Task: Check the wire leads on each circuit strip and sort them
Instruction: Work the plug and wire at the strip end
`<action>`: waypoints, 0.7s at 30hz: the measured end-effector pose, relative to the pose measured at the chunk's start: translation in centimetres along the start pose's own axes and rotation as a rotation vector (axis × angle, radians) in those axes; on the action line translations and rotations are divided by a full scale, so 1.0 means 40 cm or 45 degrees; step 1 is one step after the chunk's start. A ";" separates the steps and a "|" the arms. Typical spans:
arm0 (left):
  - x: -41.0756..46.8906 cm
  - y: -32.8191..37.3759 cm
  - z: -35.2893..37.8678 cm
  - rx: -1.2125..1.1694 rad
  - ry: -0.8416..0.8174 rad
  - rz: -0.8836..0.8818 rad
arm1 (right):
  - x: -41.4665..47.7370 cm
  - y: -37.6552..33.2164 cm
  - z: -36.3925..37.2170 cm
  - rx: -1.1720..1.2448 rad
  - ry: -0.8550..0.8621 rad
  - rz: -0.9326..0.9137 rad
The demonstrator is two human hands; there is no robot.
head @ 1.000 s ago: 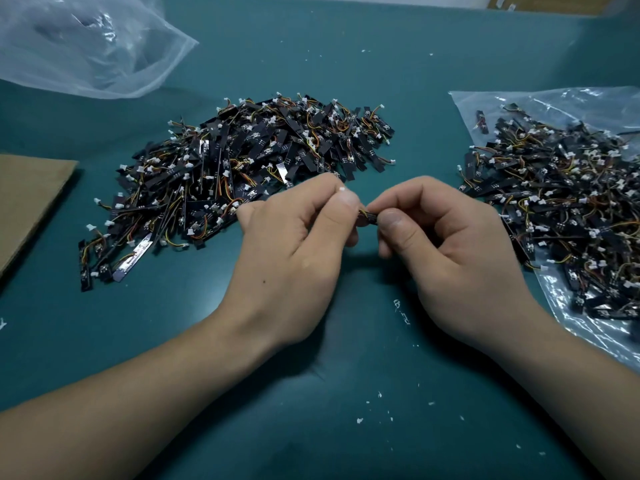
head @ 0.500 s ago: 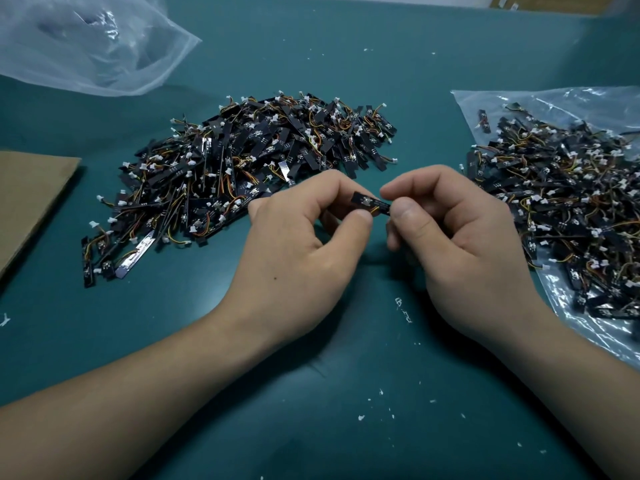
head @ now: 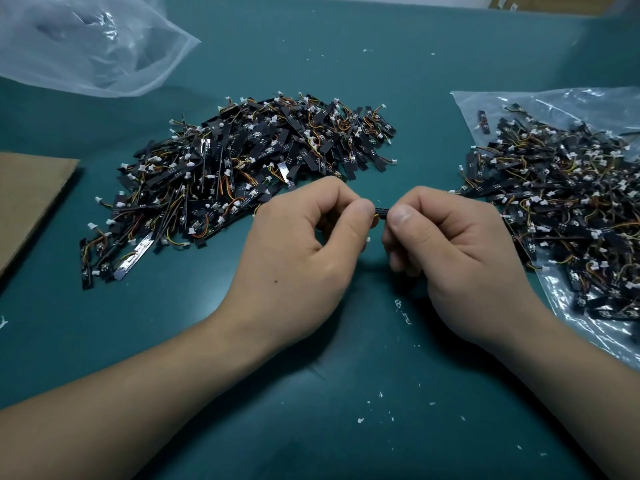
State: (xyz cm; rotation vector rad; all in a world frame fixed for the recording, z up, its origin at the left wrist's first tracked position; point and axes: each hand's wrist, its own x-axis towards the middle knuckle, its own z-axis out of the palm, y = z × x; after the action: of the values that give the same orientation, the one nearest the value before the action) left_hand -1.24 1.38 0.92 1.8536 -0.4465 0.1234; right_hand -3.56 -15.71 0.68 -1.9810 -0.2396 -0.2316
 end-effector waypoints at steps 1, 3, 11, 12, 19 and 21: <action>-0.001 -0.001 -0.001 -0.032 -0.004 0.000 | 0.000 -0.001 0.001 0.003 -0.003 -0.007; -0.001 -0.001 -0.005 -0.080 -0.028 0.007 | -0.002 -0.004 0.001 0.027 0.001 -0.016; -0.002 0.000 -0.004 -0.081 -0.042 0.015 | -0.003 -0.005 -0.002 0.070 -0.003 -0.008; -0.002 0.000 -0.004 -0.069 -0.045 0.013 | -0.003 -0.006 -0.001 0.070 -0.009 -0.004; -0.002 -0.004 0.004 0.098 -0.041 -0.034 | -0.001 -0.004 0.006 -0.066 -0.002 0.009; -0.001 -0.003 0.001 0.092 -0.021 0.005 | 0.000 -0.003 0.004 -0.063 0.006 0.020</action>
State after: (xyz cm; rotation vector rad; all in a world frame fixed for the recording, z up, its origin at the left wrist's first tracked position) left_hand -1.22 1.38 0.80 1.9259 -0.4623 0.1282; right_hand -3.61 -15.50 0.72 -2.0302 -0.2174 -0.2342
